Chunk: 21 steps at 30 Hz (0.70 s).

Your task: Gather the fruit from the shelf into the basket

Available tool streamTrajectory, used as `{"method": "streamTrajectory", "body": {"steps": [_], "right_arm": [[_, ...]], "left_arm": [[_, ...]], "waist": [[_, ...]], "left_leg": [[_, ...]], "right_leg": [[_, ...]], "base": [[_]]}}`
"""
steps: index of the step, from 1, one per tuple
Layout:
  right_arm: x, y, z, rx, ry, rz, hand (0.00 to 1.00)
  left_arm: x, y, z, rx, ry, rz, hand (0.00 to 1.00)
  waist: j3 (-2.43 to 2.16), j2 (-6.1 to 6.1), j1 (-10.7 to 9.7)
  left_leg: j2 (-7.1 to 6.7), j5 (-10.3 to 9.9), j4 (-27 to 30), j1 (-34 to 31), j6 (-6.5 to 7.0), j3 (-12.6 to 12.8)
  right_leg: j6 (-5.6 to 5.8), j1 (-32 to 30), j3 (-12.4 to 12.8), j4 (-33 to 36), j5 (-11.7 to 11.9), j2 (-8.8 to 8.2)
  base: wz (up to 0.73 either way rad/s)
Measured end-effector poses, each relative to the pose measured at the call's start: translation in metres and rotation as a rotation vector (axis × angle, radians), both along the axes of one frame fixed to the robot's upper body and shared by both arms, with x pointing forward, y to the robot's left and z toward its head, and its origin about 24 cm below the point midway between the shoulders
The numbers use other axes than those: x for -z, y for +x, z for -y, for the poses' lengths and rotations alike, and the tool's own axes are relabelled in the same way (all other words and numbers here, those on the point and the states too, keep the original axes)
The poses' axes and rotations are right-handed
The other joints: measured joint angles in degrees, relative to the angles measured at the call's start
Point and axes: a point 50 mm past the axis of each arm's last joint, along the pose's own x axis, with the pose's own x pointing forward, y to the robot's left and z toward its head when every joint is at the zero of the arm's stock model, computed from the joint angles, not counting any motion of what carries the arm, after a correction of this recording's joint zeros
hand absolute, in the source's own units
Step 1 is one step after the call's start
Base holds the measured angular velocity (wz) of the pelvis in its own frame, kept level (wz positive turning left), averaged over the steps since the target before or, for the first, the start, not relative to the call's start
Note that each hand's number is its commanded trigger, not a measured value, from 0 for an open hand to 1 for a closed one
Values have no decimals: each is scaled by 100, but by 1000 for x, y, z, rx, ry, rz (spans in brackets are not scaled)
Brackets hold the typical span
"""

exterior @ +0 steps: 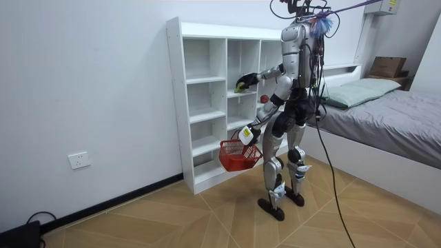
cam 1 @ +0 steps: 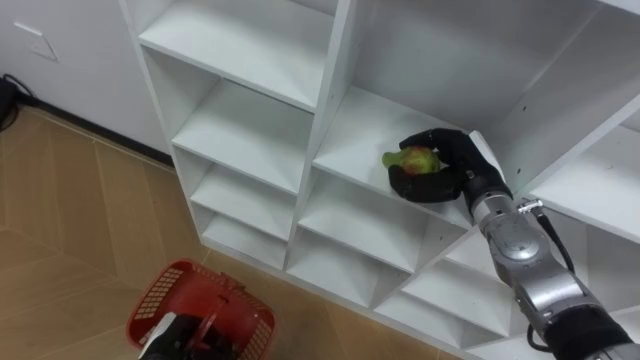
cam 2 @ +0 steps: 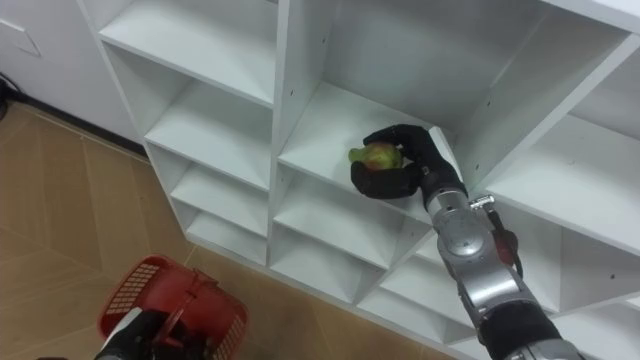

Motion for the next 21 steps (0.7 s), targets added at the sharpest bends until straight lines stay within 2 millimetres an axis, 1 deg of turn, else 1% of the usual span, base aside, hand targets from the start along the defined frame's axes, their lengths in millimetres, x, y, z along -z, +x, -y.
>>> {"method": "streamTrajectory", "body": {"steps": [7,8,10,13,16,17,18,21], "right_arm": [[0,0,0,2,11,2,100],[-1,0,-1,2,14,4,100],[-1,0,-1,3,18,4,100],[-3,1,-3,-1,28,11,100],[-4,-2,-13,-47,74,16,100],[-5,-5,-20,-78,95,20,100],[-5,-6,-27,-106,112,20,100],[-7,-13,-35,-151,140,28,100]], "left_arm": [[0,0,1,2,-4,0,100],[0,0,1,2,-4,1,100],[0,0,3,2,-8,2,100],[1,0,8,18,-12,1,100],[2,2,12,16,-19,9,100],[2,2,12,12,-16,12,100],[2,2,12,9,-16,14,100],[3,1,14,-21,-40,18,100]], "waist": [[11,23,-19],[17,36,-20],[14,65,-22],[9,142,-29],[5,216,-131],[2,235,-155],[-1,241,-175],[-3,245,-179]], "left_leg": [[4,0,4,-3,0,0],[2,0,5,-2,0,4],[2,0,3,3,0,9],[13,1,1,4,1,25],[19,3,-3,-1,2,37],[21,3,-9,-1,2,58],[23,3,-16,3,2,94],[22,4,-43,48,5,150]], "right_leg": [[0,0,17,-3,0,0],[0,-2,23,-2,0,0],[0,-2,24,-2,0,-1],[0,-11,40,0,0,-4],[0,-21,48,1,0,-6],[0,-27,57,1,0,-5],[0,-39,95,1,0,-2],[0,-46,183,0,0,-4]], "base": [[0],[0],[0],[0],[0],[-8],[-11],[-13]]}}
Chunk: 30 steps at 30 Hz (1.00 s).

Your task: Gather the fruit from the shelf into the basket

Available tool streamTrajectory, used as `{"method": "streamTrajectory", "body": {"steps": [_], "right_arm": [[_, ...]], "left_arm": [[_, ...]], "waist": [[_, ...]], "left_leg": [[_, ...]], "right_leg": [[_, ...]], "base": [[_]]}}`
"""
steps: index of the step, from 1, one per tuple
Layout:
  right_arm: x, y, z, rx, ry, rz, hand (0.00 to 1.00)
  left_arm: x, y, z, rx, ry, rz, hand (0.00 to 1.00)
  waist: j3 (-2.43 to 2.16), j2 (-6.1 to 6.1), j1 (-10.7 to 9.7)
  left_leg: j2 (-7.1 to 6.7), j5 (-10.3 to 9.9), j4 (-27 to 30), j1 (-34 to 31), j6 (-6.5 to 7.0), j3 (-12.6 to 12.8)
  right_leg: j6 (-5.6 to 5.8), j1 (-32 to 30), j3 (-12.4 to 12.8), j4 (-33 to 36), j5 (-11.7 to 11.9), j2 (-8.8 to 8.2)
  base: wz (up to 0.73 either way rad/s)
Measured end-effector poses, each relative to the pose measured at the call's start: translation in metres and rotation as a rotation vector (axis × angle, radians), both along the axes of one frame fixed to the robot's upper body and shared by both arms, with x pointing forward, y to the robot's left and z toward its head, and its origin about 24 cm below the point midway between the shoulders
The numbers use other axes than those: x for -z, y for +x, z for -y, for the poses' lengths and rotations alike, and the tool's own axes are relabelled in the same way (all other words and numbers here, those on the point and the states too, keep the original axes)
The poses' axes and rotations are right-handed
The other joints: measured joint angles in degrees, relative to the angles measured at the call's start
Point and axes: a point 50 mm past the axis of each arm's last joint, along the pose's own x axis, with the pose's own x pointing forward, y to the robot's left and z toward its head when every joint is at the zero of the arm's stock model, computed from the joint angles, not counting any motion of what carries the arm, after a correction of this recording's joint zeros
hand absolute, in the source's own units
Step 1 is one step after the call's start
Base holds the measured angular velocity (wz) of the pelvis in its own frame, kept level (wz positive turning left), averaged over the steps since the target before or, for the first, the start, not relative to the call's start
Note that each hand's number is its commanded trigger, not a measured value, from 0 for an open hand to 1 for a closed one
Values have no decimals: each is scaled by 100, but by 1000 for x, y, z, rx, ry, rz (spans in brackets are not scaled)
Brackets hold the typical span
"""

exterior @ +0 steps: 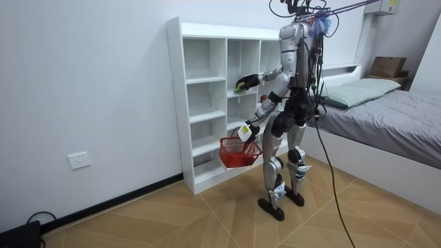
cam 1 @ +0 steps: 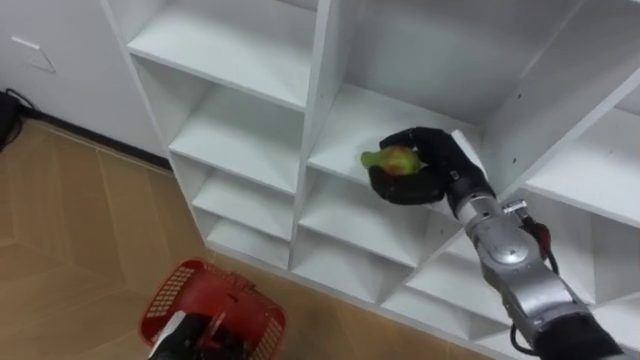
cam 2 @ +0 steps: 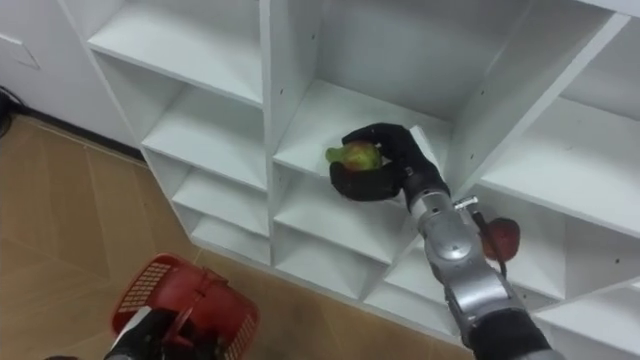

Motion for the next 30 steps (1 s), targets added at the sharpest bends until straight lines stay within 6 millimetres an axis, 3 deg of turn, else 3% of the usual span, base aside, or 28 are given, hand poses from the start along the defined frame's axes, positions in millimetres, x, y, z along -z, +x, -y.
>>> {"method": "streamTrajectory", "body": {"steps": [4,9,13,18,22,26,30], "right_arm": [[-2,-9,-7,-40,31,10,100],[-3,-21,-19,-103,77,16,100],[8,-32,-19,-113,89,-33,100],[16,-40,-29,-127,134,-67,100],[19,-44,-38,-160,156,-86,100],[31,-50,-41,-171,151,-140,100],[46,-58,-38,-154,128,-203,100]], "left_arm": [[1,0,4,-10,-21,1,100],[7,-6,16,-25,-63,-31,100],[8,-6,19,-25,-71,-30,100],[7,-4,22,-68,-107,-9,100],[5,3,27,-62,-123,18,100],[2,11,34,-30,-140,51,100],[3,12,35,-30,-140,47,100]], "waist": [[-4,36,-51],[-136,285,-160],[-158,327,-223],[-117,323,-474],[-62,334,-489],[4,442,-568],[19,552,-619]], "left_leg": [[40,0,6,25,2,64],[97,1,-89,37,6,307],[103,41,-218,141,10,467],[138,39,-209,147,18,584],[158,28,-170,117,28,651],[169,10,-50,-87,45,671],[174,11,25,-349,48,675]], "right_leg": [[0,-3,17,0,2,-1],[-1,-171,245,119,3,6],[-2,-231,397,205,3,-2],[-5,-279,579,236,5,8],[-7,-363,633,304,6,14],[-7,-548,620,379,6,4],[-13,-828,640,468,10,1]], "base": [[-7],[-23],[-24],[-13],[-10],[0],[-1]]}}
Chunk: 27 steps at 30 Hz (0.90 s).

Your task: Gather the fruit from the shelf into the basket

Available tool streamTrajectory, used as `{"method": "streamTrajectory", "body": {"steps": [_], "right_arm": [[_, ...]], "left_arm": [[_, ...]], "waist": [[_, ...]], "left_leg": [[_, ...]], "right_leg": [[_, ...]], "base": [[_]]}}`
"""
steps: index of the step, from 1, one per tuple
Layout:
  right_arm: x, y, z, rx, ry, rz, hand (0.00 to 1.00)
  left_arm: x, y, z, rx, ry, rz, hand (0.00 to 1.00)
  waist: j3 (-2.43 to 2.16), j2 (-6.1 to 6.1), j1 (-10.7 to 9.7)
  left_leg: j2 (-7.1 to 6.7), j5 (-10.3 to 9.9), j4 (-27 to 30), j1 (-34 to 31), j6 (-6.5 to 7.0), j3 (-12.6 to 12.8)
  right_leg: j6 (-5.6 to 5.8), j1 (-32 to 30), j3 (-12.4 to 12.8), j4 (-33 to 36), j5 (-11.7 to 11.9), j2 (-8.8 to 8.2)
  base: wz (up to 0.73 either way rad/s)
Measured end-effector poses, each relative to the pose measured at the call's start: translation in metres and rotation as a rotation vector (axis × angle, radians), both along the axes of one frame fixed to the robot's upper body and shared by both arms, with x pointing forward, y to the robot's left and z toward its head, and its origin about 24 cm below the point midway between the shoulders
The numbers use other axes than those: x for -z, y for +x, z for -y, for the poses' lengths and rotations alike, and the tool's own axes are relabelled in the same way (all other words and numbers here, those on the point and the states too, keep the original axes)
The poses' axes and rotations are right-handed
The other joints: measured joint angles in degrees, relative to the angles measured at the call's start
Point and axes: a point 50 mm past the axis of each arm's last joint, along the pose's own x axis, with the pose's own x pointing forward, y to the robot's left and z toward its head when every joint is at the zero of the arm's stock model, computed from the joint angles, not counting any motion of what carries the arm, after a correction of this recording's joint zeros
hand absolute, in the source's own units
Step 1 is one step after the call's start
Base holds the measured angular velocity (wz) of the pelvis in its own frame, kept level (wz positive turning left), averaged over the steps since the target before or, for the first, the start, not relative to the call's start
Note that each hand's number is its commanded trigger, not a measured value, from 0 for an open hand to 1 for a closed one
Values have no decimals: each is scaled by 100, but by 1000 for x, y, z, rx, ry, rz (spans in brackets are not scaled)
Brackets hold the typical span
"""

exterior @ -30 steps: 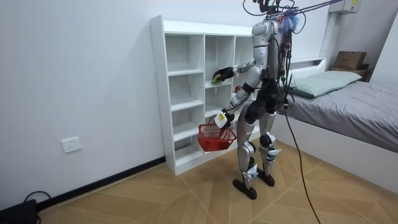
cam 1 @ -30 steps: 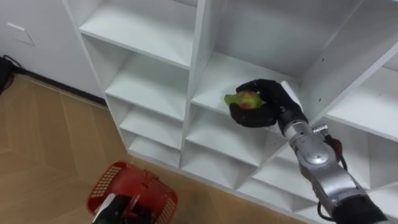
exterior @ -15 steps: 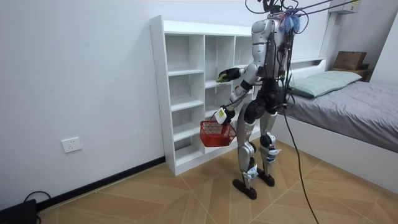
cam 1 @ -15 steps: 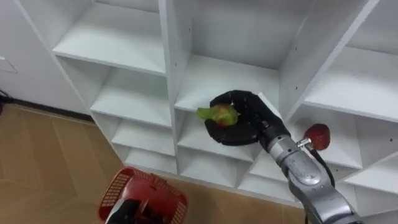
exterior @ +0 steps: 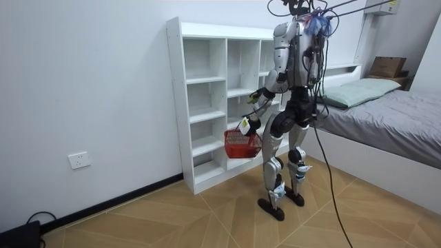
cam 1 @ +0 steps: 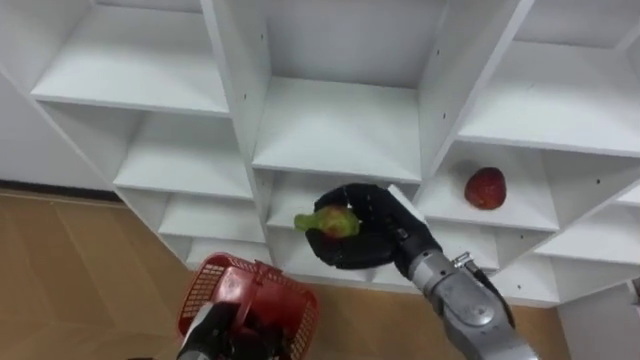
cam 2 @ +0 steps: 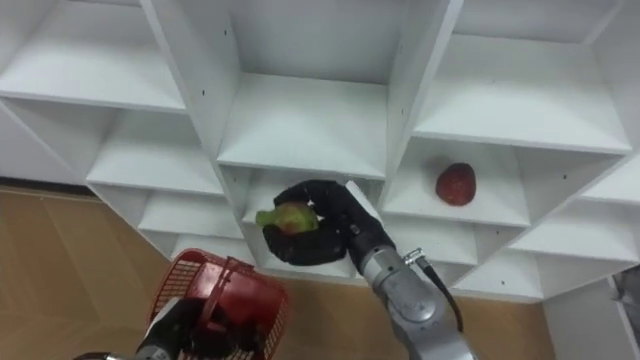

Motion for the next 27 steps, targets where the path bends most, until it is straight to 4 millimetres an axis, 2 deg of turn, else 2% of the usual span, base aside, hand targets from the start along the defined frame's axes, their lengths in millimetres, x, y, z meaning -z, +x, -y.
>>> {"method": "streamTrajectory", "body": {"steps": [4,8,14,21,27], "right_arm": [[10,-5,4,11,-20,-46,100],[22,-13,9,2,-54,-97,100],[27,-16,10,-26,-90,-116,100],[44,-29,18,-8,-116,-201,100],[51,-34,20,1,-125,-236,100]], "left_arm": [[1,-1,3,11,-10,-6,100],[1,0,8,11,-34,-3,100],[-5,8,22,36,-83,40,100],[-5,7,27,78,-103,39,100],[-5,7,32,110,-105,39,100]], "waist": [[-16,67,-19],[-59,132,-42],[-62,126,-69],[-66,119,-143],[-72,110,-153]], "left_leg": [[8,2,10,-148,-1,50],[7,6,5,-204,3,71],[17,6,5,-281,3,134],[10,5,32,-322,7,146],[11,11,58,-346,10,166]], "right_leg": [[-7,-175,37,27,4,7],[-5,-277,67,48,3,-1],[-5,-440,123,159,3,-7],[-9,-457,133,164,-6,-11],[-10,-505,137,177,-7,-17]], "base": [[-7],[-3],[-6],[0],[-1]]}}
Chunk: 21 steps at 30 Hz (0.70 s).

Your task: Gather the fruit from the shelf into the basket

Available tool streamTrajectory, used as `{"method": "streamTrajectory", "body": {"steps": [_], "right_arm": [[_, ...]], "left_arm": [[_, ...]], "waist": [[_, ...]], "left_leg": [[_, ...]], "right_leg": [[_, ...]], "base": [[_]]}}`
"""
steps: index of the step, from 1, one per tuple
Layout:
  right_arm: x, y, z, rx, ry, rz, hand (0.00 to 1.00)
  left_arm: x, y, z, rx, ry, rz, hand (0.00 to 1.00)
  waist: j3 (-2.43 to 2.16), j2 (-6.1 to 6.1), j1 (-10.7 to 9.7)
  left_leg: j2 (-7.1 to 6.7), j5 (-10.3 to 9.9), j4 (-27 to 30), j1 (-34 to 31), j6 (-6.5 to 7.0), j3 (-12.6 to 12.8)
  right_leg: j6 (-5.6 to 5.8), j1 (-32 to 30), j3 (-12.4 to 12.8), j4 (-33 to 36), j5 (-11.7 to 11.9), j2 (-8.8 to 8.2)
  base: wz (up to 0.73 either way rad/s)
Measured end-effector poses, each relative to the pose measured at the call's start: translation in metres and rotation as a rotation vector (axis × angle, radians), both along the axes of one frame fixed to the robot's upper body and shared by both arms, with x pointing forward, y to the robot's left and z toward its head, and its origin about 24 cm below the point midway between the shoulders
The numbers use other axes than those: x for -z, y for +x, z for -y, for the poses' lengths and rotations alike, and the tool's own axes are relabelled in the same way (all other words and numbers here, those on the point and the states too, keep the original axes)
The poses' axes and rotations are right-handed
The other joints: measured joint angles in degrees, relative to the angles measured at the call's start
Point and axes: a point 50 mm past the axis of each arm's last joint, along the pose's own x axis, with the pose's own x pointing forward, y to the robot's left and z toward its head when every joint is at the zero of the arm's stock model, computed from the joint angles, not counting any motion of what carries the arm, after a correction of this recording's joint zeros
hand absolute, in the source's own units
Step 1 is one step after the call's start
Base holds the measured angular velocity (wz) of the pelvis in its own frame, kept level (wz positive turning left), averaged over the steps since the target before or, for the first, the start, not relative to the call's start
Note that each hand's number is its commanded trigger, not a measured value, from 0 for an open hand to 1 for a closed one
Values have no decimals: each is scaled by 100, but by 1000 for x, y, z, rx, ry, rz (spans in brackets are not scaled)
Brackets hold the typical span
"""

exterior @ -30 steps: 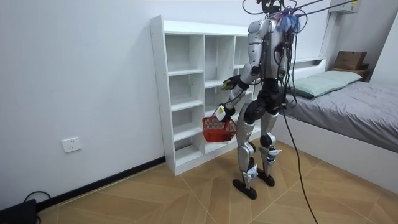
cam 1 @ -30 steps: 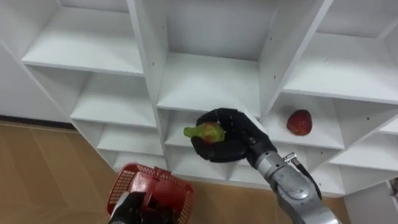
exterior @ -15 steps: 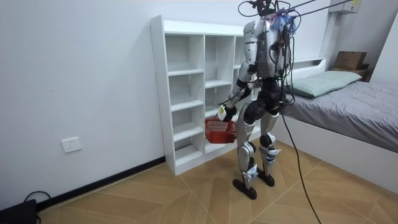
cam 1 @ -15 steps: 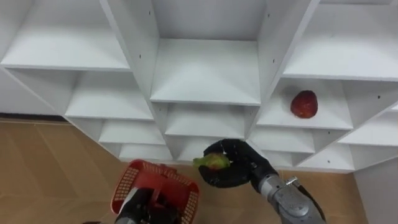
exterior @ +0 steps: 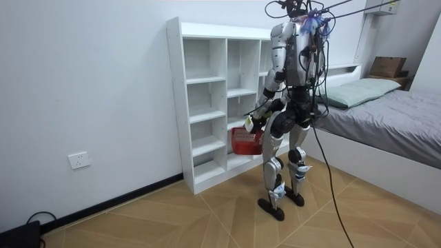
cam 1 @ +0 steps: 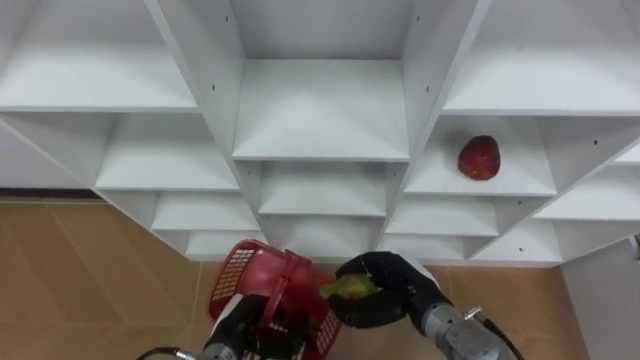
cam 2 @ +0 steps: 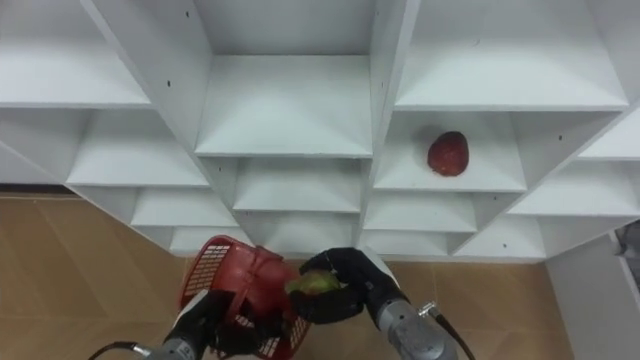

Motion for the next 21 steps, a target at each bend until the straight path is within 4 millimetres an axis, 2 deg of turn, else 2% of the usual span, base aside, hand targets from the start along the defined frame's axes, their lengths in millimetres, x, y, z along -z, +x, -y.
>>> {"method": "streamTrajectory", "body": {"steps": [14,21], "right_arm": [[1,0,0,-9,-75,26,100],[1,0,-1,-3,-73,29,100]], "left_arm": [[-7,8,7,24,-28,48,100],[-8,9,9,39,-28,52,100]], "waist": [[2,-11,3],[6,-97,3]], "left_leg": [[7,8,-30,-53,10,128],[6,8,-72,-48,10,156]], "right_leg": [[-3,-118,39,64,-18,-21],[-1,-138,81,50,-20,-15]], "base": [[-1],[-1]]}}
